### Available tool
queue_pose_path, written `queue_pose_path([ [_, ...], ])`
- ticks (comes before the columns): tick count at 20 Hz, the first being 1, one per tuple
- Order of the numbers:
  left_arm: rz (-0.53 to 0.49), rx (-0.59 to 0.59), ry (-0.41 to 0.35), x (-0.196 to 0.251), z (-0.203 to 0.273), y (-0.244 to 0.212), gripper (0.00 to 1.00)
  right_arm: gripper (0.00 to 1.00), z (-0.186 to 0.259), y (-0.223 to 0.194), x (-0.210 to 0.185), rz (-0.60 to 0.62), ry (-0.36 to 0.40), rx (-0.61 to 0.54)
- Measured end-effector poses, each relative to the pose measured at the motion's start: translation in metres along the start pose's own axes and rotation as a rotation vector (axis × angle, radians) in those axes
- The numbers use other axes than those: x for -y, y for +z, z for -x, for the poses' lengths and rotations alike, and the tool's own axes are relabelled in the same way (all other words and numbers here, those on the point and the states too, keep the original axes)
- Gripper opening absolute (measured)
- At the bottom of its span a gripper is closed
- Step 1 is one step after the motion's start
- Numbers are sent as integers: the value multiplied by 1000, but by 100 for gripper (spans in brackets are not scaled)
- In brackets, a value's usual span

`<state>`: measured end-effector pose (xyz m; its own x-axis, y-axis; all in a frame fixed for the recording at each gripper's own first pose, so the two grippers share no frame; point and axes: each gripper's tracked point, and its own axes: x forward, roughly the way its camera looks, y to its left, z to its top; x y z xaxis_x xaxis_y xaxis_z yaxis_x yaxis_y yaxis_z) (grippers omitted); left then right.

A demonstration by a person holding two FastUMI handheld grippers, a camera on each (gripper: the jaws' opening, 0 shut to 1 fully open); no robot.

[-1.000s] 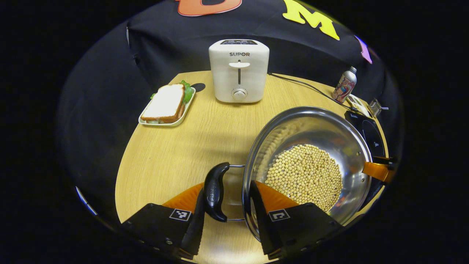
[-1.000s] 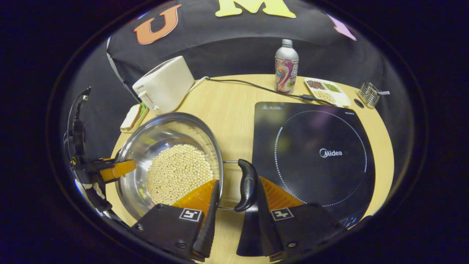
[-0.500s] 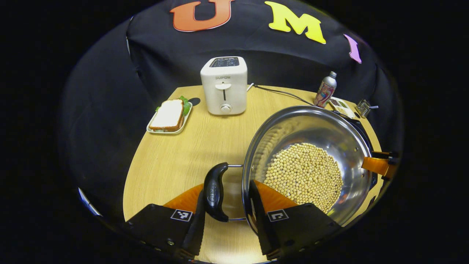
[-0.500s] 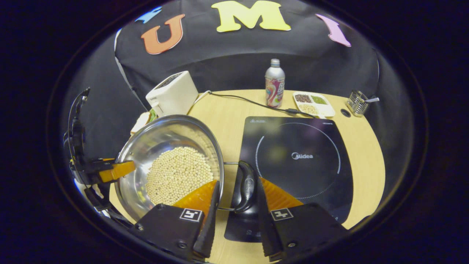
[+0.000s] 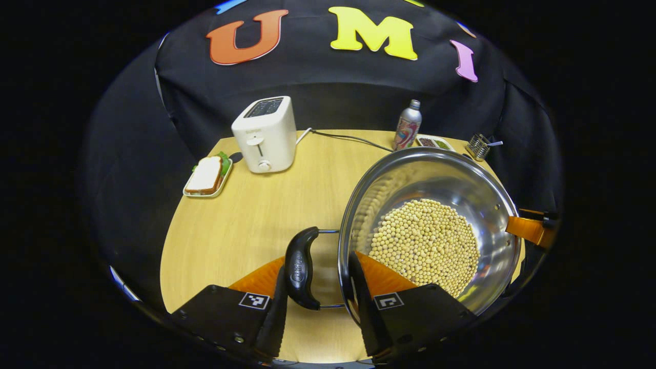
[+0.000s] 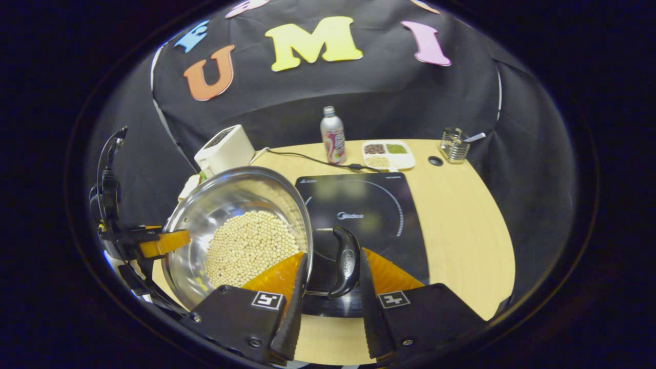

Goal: First push the handle of the pot to place it horizontally, then grasp the pot with both hands and set it on the induction cooktop.

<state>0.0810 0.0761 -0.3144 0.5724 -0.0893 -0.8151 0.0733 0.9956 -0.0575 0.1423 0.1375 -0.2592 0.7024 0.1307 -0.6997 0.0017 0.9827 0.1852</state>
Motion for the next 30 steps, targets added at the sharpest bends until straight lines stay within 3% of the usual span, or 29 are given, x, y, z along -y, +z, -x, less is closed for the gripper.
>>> queue_pose_path([
  [1, 1, -2, -10, 13, 0, 0, 59, 54, 5, 0, 13, -7, -10, 2],
  [2, -1, -7, -22, 27, -1, -1, 69, 51, 9, 1, 26, -14, -21, 6],
  [3, -7, -9, -33, 41, -3, 0, 59, 51, 12, 3, 39, -21, -33, 12],
  [13, -16, -39, -63, 131, -34, 19, 59, 51, 4, 22, 131, -48, -81, 4],
  [16, -12, -45, -56, 141, -43, 29, 59, 51, -12, 38, 144, -34, -76, -1],
  [17, -7, -47, -51, 141, -46, 32, 64, 51, -15, 43, 146, -29, -72, -3],
  [18, -3, -49, -46, 142, -49, 36, 59, 51, -19, 48, 148, -24, -66, -5],
  [30, 18, -77, 2, 134, -83, 54, 59, 51, -70, 69, 155, 7, -20, -45],
])
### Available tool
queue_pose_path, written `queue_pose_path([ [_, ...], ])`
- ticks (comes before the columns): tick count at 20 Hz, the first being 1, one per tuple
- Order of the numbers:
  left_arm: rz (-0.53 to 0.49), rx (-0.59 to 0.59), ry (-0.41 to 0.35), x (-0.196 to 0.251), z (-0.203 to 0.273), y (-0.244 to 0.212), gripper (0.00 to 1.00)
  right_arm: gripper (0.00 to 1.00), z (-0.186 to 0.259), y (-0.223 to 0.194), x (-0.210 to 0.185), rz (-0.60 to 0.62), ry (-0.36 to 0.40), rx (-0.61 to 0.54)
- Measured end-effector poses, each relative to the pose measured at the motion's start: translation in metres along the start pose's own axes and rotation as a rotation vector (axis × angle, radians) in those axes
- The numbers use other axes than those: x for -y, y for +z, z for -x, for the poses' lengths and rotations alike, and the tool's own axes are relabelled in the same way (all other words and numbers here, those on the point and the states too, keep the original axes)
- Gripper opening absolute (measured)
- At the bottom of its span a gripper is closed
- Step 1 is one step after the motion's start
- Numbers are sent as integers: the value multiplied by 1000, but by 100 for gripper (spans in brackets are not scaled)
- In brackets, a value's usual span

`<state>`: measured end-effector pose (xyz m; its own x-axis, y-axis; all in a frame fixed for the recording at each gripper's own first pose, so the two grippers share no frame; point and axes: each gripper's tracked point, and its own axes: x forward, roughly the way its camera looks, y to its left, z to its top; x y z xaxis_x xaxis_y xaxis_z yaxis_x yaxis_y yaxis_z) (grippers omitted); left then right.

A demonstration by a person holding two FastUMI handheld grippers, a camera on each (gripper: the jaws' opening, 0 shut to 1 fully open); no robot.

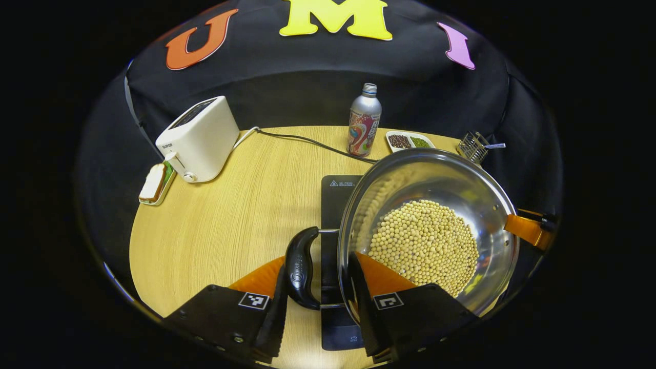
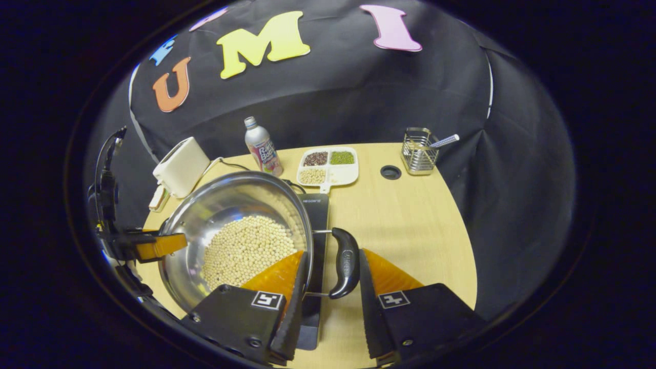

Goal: First push the handle of the pot to place it horizontally, then grasp the pot with both hands and set it on the induction cooktop.

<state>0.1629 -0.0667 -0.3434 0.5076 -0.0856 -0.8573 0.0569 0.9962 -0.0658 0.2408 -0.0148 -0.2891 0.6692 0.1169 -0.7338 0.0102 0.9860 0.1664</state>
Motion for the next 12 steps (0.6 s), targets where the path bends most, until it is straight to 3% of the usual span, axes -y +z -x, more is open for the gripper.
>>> queue_pose_path([
  [7, 0, -23, 14, -3, -22, 0, 59, 51, -23, -5, 3, -26, 4, -37],
  [12, 8, -12, -4, -5, -26, 3, 59, 53, -27, -5, 4, 23, -14, -45],
])
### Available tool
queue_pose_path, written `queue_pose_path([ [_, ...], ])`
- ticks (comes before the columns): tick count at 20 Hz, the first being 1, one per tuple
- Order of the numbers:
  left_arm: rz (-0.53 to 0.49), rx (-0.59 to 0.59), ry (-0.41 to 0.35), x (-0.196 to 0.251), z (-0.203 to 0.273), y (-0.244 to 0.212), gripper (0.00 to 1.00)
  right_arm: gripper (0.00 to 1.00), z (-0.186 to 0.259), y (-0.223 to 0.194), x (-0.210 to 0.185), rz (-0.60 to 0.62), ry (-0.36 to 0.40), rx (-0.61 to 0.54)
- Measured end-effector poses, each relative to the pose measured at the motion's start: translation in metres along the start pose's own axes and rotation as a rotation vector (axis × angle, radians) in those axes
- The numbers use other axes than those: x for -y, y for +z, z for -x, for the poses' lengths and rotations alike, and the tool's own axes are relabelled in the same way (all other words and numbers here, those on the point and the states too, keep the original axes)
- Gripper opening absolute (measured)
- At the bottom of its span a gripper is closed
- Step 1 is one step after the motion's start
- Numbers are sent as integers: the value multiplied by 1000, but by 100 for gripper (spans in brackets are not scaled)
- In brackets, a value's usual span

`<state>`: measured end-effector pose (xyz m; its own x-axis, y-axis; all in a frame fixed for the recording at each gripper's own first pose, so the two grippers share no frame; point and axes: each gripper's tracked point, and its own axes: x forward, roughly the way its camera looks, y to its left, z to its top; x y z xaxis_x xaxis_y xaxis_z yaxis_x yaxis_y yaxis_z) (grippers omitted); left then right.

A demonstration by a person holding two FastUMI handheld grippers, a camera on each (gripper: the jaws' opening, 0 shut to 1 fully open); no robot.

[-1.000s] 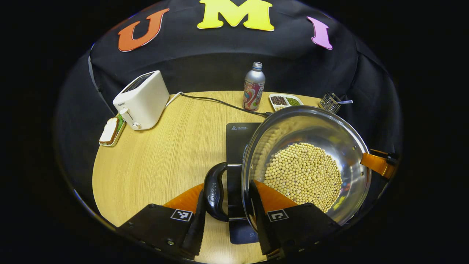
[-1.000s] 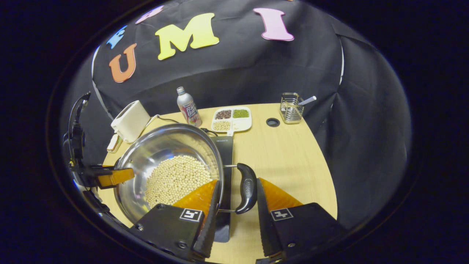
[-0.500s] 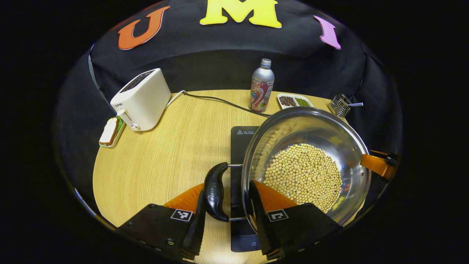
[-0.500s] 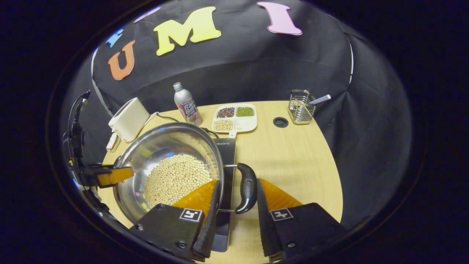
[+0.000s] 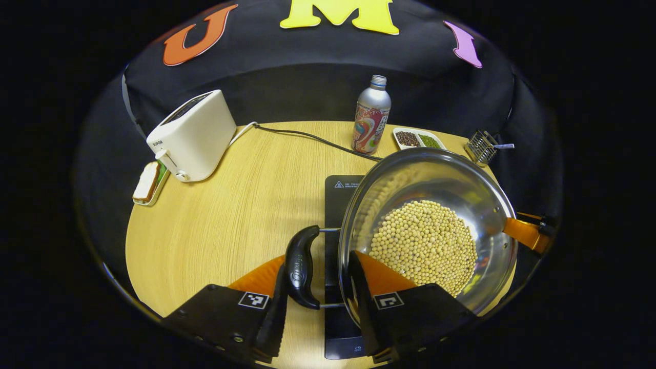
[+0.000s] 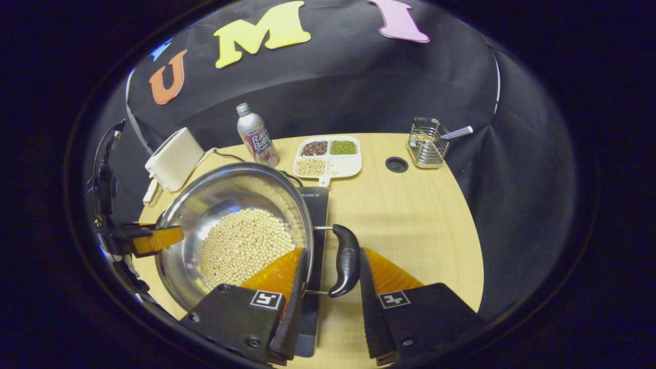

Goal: First push the handle of the pot to place it horizontally, then grasp the pot with both hands and set it on the induction cooktop.

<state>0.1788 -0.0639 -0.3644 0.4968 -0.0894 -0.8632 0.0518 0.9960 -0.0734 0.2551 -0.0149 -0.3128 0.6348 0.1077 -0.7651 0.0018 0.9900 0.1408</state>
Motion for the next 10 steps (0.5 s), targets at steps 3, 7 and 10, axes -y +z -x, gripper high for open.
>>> queue_pose_path([
  [3, -18, 24, 2, 0, 1, 0, 59, 53, -1, 0, 0, -9, 9, 30],
  [7, -15, 56, 5, 0, 1, 1, 59, 53, -3, 1, 1, -5, 11, 64],
  [10, -11, 62, 3, 0, 0, 1, 59, 53, -3, -1, 1, 2, 6, 69],
])
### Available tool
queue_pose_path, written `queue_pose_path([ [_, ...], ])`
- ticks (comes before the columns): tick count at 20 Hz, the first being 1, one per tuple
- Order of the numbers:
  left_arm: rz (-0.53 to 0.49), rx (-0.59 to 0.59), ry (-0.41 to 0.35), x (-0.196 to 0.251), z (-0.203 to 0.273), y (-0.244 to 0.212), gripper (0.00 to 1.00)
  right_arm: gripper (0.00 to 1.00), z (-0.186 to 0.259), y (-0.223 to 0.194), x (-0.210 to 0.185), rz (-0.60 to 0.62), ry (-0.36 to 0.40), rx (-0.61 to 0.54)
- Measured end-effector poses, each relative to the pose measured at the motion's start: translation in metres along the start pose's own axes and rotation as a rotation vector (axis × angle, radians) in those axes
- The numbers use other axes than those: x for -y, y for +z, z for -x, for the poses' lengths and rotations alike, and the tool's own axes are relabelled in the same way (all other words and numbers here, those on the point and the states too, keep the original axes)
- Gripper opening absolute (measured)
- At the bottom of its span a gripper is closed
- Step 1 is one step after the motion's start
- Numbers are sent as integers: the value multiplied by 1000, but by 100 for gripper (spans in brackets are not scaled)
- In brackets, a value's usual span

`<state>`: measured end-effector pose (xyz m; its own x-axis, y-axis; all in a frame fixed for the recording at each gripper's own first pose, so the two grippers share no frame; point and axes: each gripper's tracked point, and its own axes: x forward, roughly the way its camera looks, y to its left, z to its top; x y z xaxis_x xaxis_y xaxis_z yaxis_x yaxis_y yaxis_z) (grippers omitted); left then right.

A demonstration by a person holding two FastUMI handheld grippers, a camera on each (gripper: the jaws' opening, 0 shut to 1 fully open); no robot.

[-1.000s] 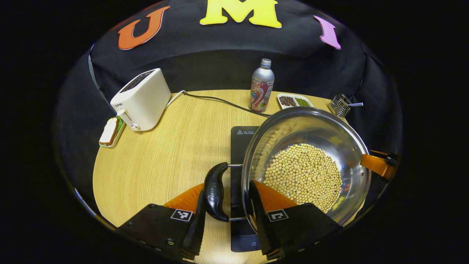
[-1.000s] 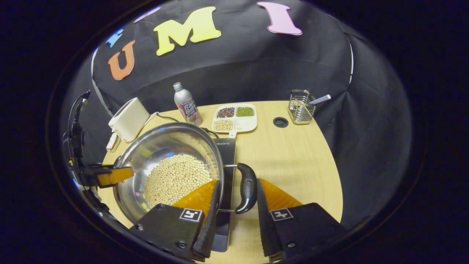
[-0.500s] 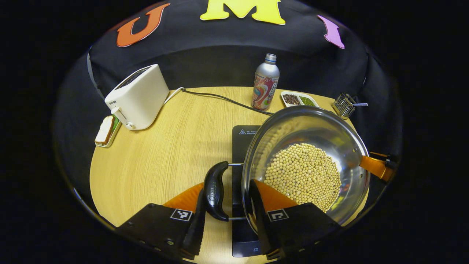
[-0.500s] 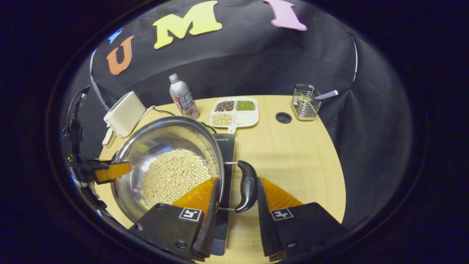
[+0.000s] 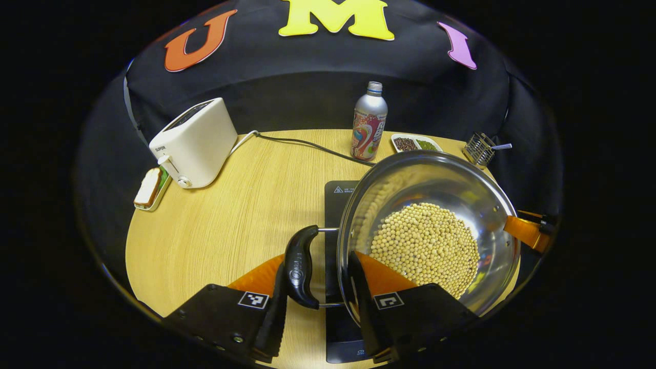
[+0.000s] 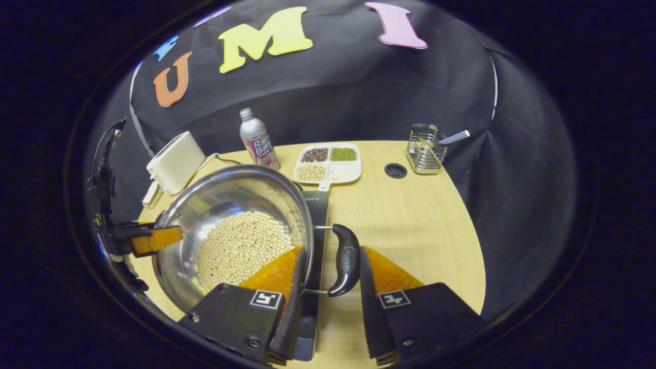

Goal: First push the handle of the pot to place it horizontally, then grasp the pot with both hands and set it on the induction cooktop.

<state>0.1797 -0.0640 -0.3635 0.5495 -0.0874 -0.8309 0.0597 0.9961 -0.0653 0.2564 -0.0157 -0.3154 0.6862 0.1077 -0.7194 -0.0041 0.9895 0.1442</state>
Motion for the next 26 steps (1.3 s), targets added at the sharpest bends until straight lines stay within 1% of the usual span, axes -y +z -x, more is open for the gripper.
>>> queue_pose_path([
  [1, -1, 2, 0, 0, 0, 0, 59, 53, 0, 0, 0, -4, 1, 5],
  [2, -2, 2, 3, -1, 0, -1, 70, 53, 0, 0, 0, -6, 4, 12],
  [3, -1, 8, 5, 0, 1, 0, 61, 53, 0, 0, 0, -4, 5, 19],
  [5, 10, 22, 6, 0, 1, 1, 61, 53, 0, 1, 2, -10, 12, 36],
  [6, 3, 31, 4, 0, 0, 1, 61, 55, 0, 2, 1, -18, 24, 50],
  [7, -16, 46, 1, 0, -1, 0, 64, 58, -3, 1, 2, -24, 37, 67],
  [8, -42, 53, -4, 1, -2, -3, 66, 62, -8, -15, 7, -20, 30, 7],
  [9, -57, 53, -1, -1, -1, -9, 72, 81, -5, -24, 4, -65, 73, -9],
  [10, -62, 76, 11, -3, 3, -11, 86, 100, -7, -23, 3, -110, 95, 3],
  [11, -64, 105, 28, -5, 5, -11, 100, 100, -5, -21, 6, -140, 97, 28],
  [12, -55, 131, 28, -4, 11, -12, 100, 100, -5, -20, 8, -152, 91, 50],
  [13, -46, 152, 34, -3, 18, -13, 98, 100, 1, -22, 9, -141, 90, 56],
  [14, -40, 172, 40, -3, 23, -13, 100, 100, 5, -23, 9, -118, 84, 60],
  [17, -32, 200, 55, -1, 36, -17, 100, 100, 16, -19, 10, -52, 56, 98],
  [18, -31, 215, 56, 0, 41, -15, 98, 100, 20, -18, 10, -36, 51, 112],
  [19, -30, 227, 61, -1, 47, -14, 97, 99, 27, -17, 10, -24, 45, 125],
  [21, -23, 247, 62, -1, 56, -12, 97, 97, 36, -12, 11, -13, 32, 157],
  [24, -7, 276, 59, -3, 77, -9, 97, 98, 57, -6, 13, 10, 14, 194],
  [25, -3, 288, 56, -5, 85, -8, 97, 96, 66, -4, 12, 19, 12, 211],
  [26, 3, 296, 53, -5, 93, -8, 98, 98, 74, -1, 12, 30, 5, 229],
])
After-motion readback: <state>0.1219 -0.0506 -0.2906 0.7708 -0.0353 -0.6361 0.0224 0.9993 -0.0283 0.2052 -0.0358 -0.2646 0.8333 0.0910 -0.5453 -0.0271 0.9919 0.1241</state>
